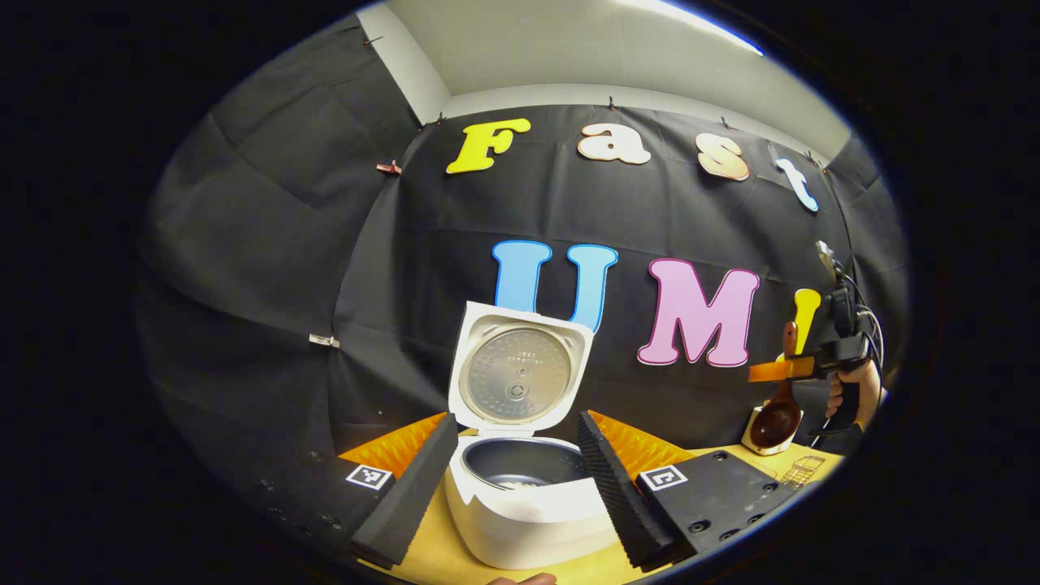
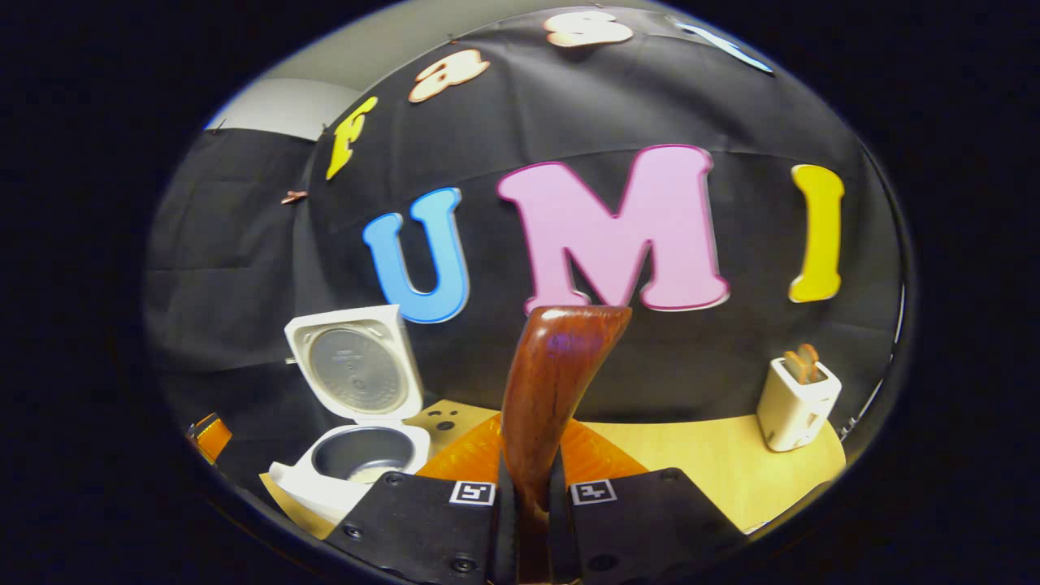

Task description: Close the left gripper, press the button to open the rice cooker; take a wooden spoon from the chopstick holder with the right hand, scoop a spoonful of rice and pour it into the rice cooker, then put the wooden spoon back into the chopstick holder.

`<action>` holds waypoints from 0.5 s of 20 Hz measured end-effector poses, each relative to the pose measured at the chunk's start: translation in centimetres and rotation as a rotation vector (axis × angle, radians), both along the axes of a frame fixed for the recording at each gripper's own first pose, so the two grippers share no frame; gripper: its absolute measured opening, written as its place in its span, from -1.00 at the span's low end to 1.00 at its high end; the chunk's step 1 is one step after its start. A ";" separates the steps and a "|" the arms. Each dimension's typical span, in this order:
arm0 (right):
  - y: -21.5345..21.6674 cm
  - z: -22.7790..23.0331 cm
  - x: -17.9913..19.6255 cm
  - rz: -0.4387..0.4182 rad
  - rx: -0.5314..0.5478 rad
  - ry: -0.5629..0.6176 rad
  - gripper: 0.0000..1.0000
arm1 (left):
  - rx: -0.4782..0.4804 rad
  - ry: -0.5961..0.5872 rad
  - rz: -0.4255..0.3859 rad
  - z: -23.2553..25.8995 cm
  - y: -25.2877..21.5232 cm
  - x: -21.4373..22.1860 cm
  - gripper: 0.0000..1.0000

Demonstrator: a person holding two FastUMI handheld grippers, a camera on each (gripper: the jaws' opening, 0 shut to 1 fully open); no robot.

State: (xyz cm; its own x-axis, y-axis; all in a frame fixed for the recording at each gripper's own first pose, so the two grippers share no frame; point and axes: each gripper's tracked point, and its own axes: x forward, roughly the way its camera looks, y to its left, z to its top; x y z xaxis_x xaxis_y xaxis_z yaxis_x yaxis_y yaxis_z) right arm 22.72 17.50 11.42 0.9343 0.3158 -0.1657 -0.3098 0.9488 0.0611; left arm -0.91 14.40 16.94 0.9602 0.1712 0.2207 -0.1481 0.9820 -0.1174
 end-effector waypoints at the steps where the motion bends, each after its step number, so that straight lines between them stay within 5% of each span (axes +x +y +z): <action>1: -2.1 0.1 -0.1 -0.028 0.005 -0.003 -0.63 | -0.019 0.000 -0.001 -0.2 -0.1 0.0 0.90; 10: -16.3 -2.5 -0.7 -0.230 0.010 0.003 -0.63 | -0.079 0.019 -0.014 -2.1 -2.3 1.0 0.89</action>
State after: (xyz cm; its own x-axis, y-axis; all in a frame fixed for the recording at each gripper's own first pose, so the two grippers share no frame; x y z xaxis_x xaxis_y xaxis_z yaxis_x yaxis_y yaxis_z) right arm 21.99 1.18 8.87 0.9813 0.0964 -0.1666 -0.0854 0.9938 0.0717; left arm 0.04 12.06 14.88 0.9665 0.1736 0.1891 -0.1371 0.9719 -0.1915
